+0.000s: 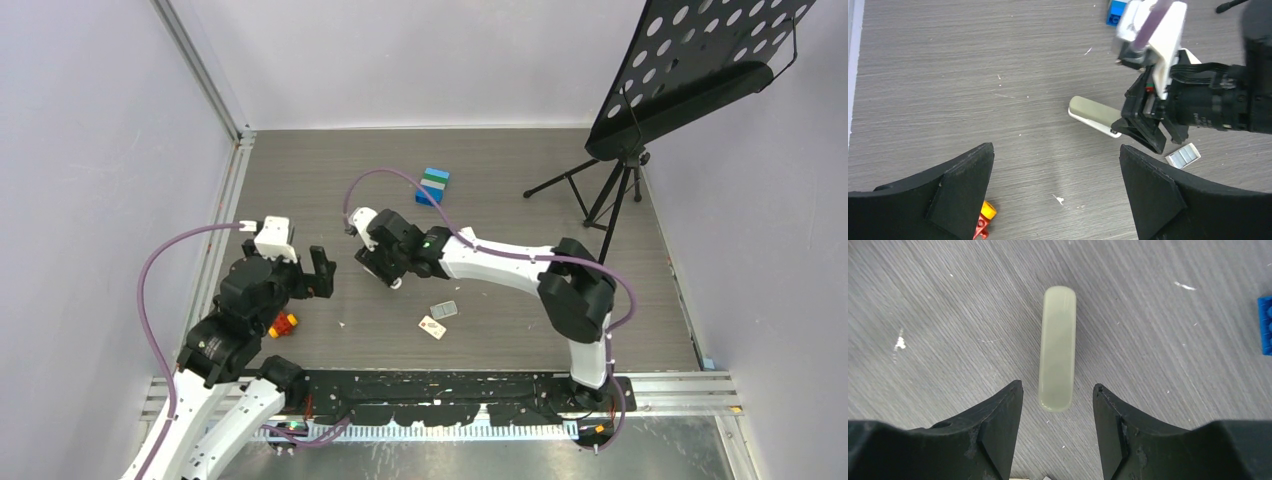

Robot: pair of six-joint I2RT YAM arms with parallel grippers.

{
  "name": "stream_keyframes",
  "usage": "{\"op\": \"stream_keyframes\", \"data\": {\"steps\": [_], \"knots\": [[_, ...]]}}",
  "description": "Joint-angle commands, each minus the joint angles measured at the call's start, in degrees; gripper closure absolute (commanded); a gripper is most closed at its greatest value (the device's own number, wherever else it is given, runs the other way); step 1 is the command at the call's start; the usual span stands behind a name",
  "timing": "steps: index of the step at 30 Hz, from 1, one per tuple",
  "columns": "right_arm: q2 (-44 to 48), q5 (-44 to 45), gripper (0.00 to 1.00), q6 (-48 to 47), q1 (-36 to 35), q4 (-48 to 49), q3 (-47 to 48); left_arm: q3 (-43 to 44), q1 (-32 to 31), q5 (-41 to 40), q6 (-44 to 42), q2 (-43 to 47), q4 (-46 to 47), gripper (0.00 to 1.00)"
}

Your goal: Load the staples into the stapler

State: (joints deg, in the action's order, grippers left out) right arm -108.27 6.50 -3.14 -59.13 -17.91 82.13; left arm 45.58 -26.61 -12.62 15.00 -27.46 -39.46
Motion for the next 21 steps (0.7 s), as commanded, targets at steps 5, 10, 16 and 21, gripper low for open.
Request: {"op": "stream_keyframes", "data": {"steps": [5, 10, 16, 21], "knots": [[-6.4, 0.1, 0.47, -1.0, -0.2, -8.9, 7.9, -0.8, 0.3, -1.6, -3.3, 2.1, 0.4, 0.00], [-8.0, -0.4, 0.67, -1.3, -0.2, -9.1, 8.7, -1.1, 0.6, -2.0, -3.4, 3.0, 0.5, 0.00], [-9.6, -1.0, 0.86, -0.8, -0.1, -8.2, 7.4, -1.2, 0.8, -2.0, -3.4, 3.0, 0.4, 0.00], [-10.2, -1.0, 0.91, 0.1, -0.1, -5.3, 4.3, -1.3, 1.0, -1.8, -3.4, 2.6, 0.5, 0.00]]}}
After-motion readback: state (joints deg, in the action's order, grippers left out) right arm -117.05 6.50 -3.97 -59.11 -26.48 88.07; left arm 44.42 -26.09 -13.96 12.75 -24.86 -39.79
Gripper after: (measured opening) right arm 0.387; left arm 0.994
